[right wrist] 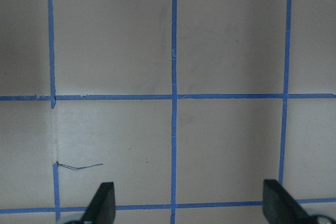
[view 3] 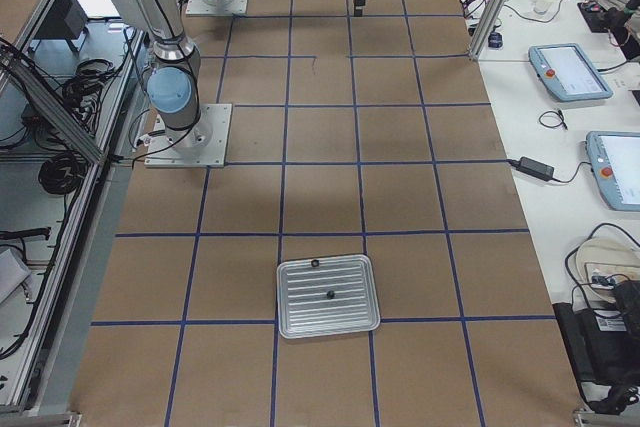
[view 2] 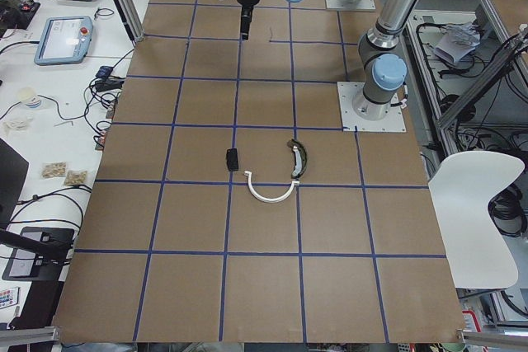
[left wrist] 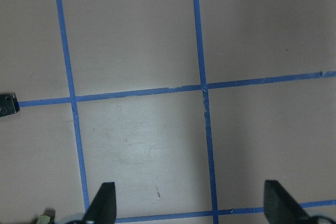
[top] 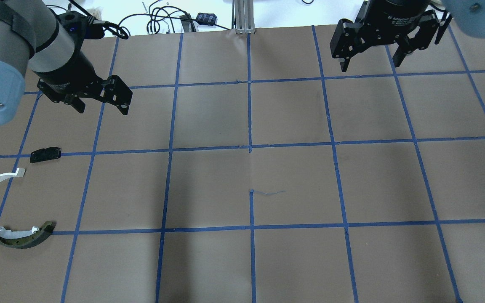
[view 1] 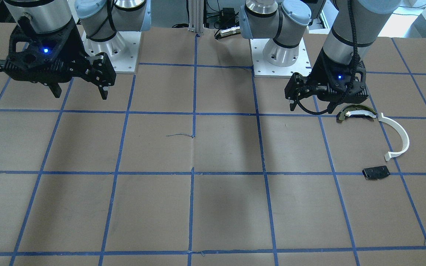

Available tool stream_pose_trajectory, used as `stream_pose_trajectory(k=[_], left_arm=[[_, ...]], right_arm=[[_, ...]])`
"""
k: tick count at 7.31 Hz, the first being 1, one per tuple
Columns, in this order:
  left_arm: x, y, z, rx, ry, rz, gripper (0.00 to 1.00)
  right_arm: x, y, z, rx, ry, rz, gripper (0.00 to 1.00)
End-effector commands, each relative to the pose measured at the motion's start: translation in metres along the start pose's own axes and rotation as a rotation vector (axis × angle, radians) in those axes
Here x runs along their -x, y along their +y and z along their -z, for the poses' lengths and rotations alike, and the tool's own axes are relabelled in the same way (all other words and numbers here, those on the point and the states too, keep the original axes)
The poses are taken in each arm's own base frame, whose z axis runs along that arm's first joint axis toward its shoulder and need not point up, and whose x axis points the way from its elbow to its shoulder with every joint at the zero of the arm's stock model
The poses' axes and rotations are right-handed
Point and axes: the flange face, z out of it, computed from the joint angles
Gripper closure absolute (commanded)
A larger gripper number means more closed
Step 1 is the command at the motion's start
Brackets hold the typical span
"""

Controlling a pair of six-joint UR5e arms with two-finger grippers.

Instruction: Place bearing gear from tray to pile

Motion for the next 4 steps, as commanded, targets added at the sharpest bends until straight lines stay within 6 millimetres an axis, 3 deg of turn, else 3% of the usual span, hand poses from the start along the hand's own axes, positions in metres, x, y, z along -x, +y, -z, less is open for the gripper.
stream_pose_trajectory(k=[1,2,3,4], left_arm=[[0.0,0.0,0.0,-0.001,0.0,0.0,0.0],[0.0,-0.001,-0.001,-0.002,0.0,0.0,0.0],[0.001,-0.001,-0.001,-0.002,0.0,0.002,0.0],[0.001,0.0,-0.003,0.007,0.001,0.002,0.0]], right_arm=[[-0.014,-0.003,-0.001,-0.004,0.024,0.015,0.01],[-0.053,-0.008,-0.001,0.009,0.037,0.083,0.03],[-0.1,-0.012,-0.001,0.015,0.04,0.123,0.03],[-0.153,-0.013,-0.004,0.03,0.052,0.273,0.09]])
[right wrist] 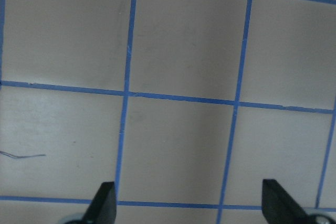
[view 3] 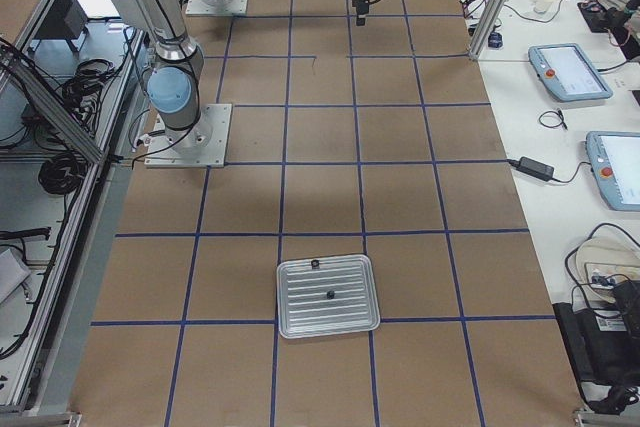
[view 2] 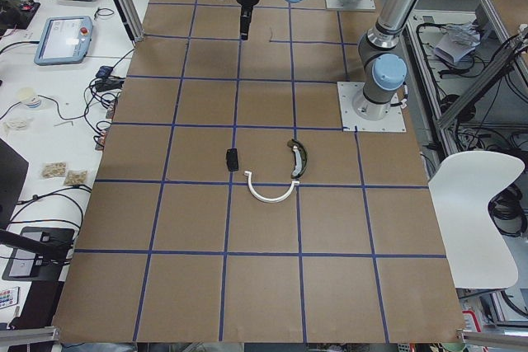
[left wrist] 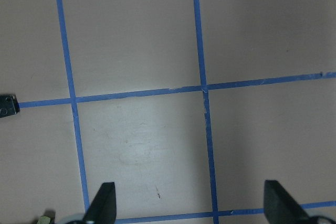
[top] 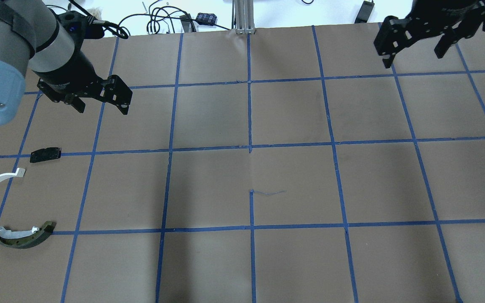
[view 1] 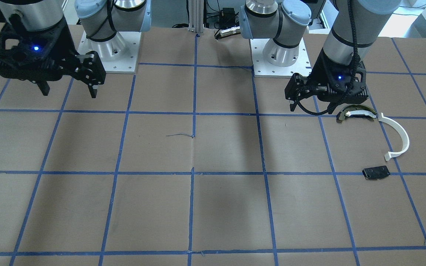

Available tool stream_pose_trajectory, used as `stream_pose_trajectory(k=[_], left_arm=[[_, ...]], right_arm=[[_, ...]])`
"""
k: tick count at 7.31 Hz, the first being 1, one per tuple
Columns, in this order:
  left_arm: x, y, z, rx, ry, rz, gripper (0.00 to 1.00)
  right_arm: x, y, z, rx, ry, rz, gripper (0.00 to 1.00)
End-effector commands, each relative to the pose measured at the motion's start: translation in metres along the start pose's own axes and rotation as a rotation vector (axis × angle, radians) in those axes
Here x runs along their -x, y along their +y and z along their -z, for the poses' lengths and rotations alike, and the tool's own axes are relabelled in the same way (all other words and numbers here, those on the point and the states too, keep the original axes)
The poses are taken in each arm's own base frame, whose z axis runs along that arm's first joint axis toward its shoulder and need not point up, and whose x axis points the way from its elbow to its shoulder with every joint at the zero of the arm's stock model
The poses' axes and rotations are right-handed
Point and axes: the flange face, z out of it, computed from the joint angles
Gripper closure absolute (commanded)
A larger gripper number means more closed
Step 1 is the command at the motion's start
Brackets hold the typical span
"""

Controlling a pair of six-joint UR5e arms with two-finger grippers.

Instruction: Place bearing gear from tray to pile

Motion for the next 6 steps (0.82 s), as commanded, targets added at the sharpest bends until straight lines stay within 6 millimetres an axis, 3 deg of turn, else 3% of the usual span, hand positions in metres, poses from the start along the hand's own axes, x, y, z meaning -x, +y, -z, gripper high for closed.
stream_pose_trajectory(k=[1,2,4,5,6], left_arm=[[0.0,-0.001,0.001,-0.006,-0.001,-0.001,0.0],[0.0,0.001,0.003,0.0,0.0,0.0,0.0],[-0.001,0.001,0.013,0.015,0.004,0.0,0.0],[0.0,0.0,0.021,0.017,0.006,0.0,0.0],[-0.002,0.003,0.023,0.04,0.01,-0.002,0.0]], right_arm=[[-0.116,0.016,-0.017,0.039,0.015,0.252,0.13],[-0.179,0.031,-0.035,0.062,-0.009,0.281,0.14],[-0.297,0.056,-0.105,0.113,-0.093,0.407,0.19],[-0.357,0.069,-0.148,0.108,-0.096,0.446,0.2],[-0.418,0.081,-0.206,0.072,-0.095,0.484,0.19]])
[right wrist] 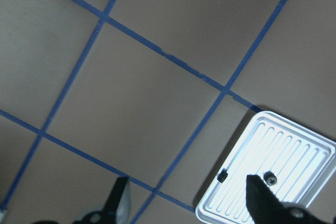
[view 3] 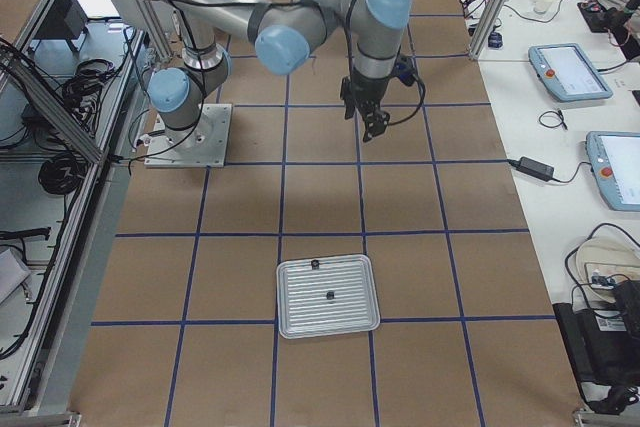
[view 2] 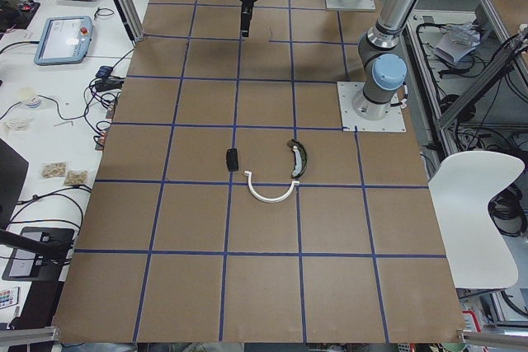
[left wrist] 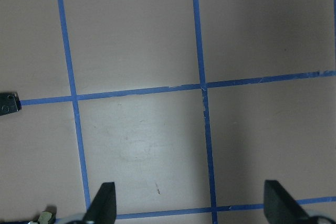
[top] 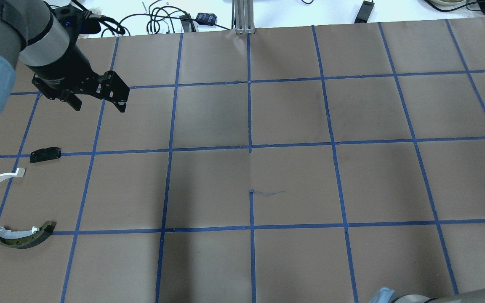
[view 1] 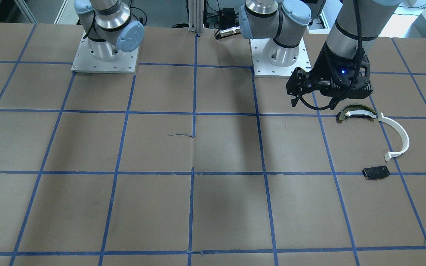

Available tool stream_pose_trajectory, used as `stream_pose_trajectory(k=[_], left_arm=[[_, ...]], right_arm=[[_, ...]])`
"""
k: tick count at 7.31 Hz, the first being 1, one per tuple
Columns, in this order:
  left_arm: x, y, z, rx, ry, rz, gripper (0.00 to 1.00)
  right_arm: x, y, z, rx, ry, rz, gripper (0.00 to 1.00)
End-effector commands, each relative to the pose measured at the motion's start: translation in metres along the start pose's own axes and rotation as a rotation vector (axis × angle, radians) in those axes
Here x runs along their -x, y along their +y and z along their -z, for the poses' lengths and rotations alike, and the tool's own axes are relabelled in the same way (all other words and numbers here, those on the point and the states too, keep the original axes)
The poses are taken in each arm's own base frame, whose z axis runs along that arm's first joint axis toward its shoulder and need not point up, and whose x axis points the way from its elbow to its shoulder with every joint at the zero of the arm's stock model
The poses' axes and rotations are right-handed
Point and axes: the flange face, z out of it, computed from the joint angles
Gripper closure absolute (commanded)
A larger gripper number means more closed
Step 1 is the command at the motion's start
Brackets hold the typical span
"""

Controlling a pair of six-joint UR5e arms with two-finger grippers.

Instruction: Place bearing gear from tray to pile

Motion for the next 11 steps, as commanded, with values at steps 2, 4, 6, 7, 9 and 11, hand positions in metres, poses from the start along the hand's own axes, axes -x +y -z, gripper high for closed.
stream_pose_trajectory(k=[2,4,6,7,9,11], left_arm=[[-0.003,0.006,0.003,0.05,0.012,0.004,0.0],[0.001,-0.001,-0.007,0.063,0.009,0.001,0.0],[0.001,-0.001,-0.006,0.062,0.006,0.001,0.0],[0.001,0.001,-0.004,0.059,0.006,0.001,0.0],[0.0,0.005,0.001,0.054,0.006,0.003,0.0],[0.0,0.003,0.0,0.052,0.012,0.004,0.0]], right_arm=[[-0.125,0.109,-0.149,-0.077,-0.026,0.058,0.17],[-0.155,0.165,-0.207,-0.081,-0.018,0.054,0.17],[-0.164,0.17,-0.233,-0.093,-0.016,0.043,0.17],[-0.165,0.168,-0.244,-0.109,-0.025,0.042,0.17],[-0.165,0.162,-0.25,-0.132,-0.026,0.025,0.17],[-0.16,0.157,-0.258,-0.153,-0.021,0.023,0.17]])
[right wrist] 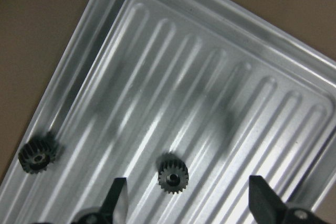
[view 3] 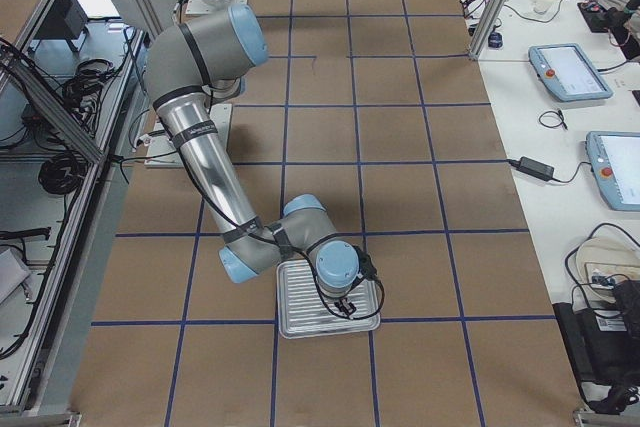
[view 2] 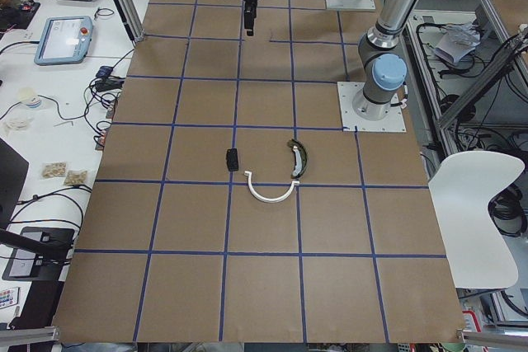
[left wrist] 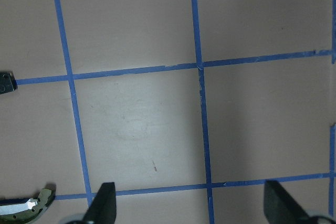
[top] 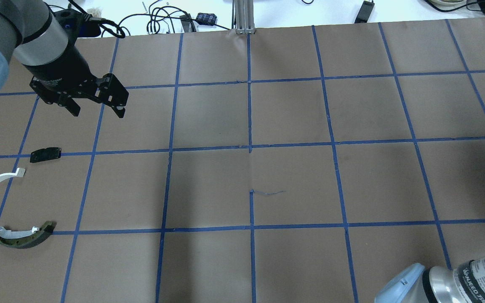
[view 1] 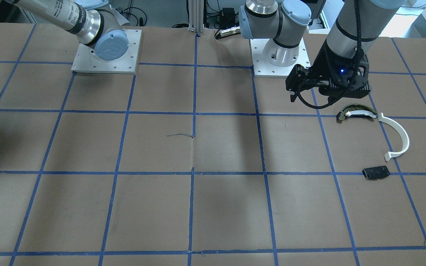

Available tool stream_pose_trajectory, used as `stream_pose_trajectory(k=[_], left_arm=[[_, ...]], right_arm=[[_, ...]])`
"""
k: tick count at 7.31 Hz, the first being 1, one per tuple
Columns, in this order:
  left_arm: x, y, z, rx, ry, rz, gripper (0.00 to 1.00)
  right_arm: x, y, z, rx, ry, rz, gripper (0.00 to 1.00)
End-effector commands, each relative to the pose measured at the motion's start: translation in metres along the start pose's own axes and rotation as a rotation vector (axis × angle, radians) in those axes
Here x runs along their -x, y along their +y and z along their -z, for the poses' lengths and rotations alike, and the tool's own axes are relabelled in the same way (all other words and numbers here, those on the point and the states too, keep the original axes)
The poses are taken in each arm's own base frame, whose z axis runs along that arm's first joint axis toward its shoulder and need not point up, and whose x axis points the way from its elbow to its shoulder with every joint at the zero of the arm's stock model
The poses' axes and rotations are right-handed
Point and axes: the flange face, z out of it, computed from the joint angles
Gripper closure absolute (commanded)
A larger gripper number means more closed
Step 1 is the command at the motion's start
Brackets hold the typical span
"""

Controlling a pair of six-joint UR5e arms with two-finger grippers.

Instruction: Place bearing gear from tray to pile

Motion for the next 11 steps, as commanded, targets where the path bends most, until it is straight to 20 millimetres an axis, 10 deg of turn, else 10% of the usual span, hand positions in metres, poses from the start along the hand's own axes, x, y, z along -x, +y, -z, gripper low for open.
stream_pose_trajectory(k=[1,5,8,11], left_arm=[[0.001,-0.001,0.0,-0.003,0.001,0.003,0.0],[0.001,-0.002,-0.001,-0.002,0.001,0.001,0.0],[0.001,-0.001,0.001,-0.004,-0.001,0.0,0.0],[0.002,0.0,0.002,-0.007,-0.001,0.001,0.0]], right_arm=[[0.006,-0.003,-0.011,-0.018,-0.008,-0.005,0.17],[0.015,-0.001,-0.024,0.005,0.053,0.004,0.22],[0.014,-0.001,-0.025,0.006,0.05,0.019,0.92],[0.016,-0.002,-0.002,0.01,0.068,0.02,1.0]])
